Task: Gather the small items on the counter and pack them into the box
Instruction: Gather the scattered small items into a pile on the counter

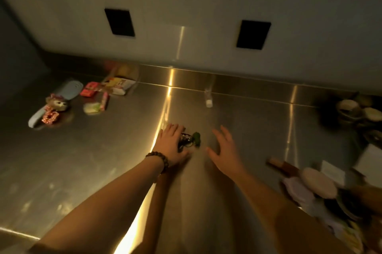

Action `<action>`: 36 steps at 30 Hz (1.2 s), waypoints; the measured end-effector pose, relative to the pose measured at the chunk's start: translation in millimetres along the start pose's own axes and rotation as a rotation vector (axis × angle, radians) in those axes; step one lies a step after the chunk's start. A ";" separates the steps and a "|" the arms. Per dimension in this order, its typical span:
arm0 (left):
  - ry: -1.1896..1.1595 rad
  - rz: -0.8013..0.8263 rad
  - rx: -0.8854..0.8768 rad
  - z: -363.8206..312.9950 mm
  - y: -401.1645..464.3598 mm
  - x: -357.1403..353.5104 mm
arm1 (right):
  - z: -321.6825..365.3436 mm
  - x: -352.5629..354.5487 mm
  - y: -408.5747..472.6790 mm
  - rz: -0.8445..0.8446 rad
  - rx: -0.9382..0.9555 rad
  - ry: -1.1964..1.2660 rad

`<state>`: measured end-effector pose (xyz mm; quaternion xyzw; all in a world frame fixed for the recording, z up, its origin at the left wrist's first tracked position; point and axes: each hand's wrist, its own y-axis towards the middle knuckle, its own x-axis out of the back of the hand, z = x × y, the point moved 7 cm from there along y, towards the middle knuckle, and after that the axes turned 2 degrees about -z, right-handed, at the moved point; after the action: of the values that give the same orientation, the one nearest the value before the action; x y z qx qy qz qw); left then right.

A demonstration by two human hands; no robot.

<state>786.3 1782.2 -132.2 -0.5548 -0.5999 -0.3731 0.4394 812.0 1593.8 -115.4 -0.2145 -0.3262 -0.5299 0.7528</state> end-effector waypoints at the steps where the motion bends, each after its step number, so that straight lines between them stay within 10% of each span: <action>1: 0.003 0.029 -0.025 3.4 4.4 -3.4 | 2.6 -5.7 7.6 -0.010 -0.018 -0.003; 20: -0.147 -0.016 -0.282 39.7 110.3 16.1 | -8.6 -34.2 194.9 -0.094 -0.163 -0.277; 36: -0.280 0.103 -0.292 -95.3 94.6 15.5 | -25.9 98.9 45.5 -0.446 -0.214 0.078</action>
<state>891.1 1708.2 -89.5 -0.6890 -0.5655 -0.3523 0.2853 883.7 1527.2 -61.3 -0.1948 -0.2783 -0.7224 0.6022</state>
